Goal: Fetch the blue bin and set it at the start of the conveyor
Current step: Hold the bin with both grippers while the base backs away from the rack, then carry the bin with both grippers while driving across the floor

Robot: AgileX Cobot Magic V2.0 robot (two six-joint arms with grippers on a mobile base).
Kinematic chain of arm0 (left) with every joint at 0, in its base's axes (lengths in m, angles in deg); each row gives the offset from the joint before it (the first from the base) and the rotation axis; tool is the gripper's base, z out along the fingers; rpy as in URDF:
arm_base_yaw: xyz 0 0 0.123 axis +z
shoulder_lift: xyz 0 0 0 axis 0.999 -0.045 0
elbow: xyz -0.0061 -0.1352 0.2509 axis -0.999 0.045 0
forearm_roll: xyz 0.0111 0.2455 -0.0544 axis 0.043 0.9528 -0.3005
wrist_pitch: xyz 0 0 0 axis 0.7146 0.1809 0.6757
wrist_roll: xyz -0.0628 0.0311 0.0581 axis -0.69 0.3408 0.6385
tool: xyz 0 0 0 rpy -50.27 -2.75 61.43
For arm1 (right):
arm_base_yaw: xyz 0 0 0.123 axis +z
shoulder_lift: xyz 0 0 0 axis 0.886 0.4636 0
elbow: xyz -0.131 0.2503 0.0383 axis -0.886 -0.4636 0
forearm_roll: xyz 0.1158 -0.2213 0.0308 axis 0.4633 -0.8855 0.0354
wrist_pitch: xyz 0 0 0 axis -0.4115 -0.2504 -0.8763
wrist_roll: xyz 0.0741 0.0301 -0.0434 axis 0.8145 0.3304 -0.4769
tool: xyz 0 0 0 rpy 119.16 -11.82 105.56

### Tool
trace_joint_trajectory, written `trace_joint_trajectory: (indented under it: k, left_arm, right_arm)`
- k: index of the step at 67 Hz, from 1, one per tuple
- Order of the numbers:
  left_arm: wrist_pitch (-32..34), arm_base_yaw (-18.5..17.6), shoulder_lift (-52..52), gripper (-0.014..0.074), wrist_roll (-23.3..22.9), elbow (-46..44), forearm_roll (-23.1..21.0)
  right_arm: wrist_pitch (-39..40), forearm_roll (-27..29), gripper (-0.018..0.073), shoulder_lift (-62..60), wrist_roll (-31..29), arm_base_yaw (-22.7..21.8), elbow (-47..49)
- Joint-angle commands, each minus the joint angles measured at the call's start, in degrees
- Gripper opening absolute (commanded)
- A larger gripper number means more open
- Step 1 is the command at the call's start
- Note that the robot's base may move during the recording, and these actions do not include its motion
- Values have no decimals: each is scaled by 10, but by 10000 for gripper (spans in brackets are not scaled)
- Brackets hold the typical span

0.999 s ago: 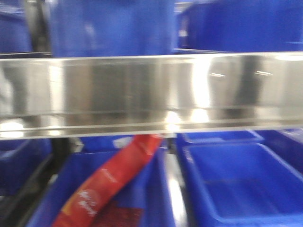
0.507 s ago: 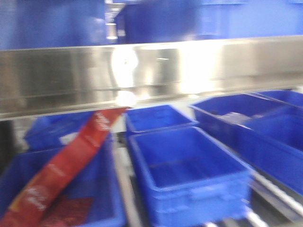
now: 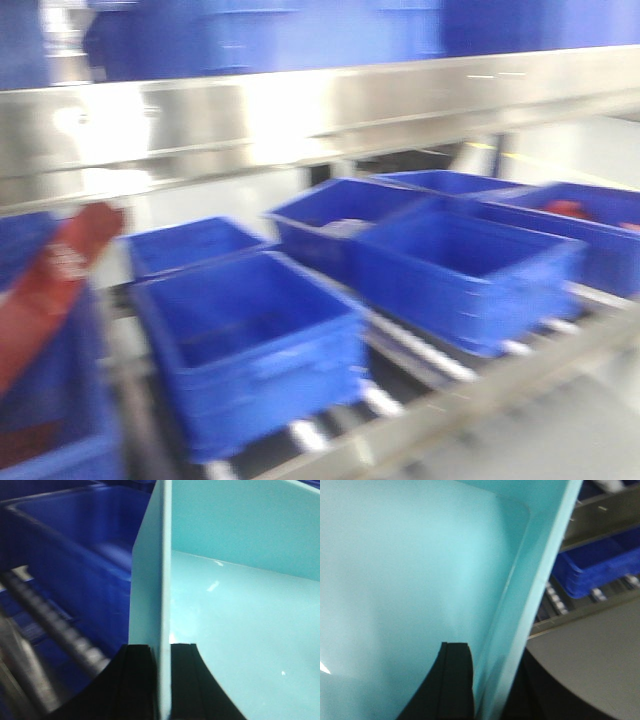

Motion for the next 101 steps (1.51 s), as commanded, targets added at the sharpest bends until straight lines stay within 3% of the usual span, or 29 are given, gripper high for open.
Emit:
trace_joint_trajectory:
  k: [1, 101]
  left_arm:
    - [38, -3, 8, -111, -9, -9, -22]
    - [38, -3, 8, -111, -9, -9, -22]
  right_arm:
    - [15, -7, -152, -6, -15, -3, 5]
    - [15, -7, -152, -6, -15, -3, 5]
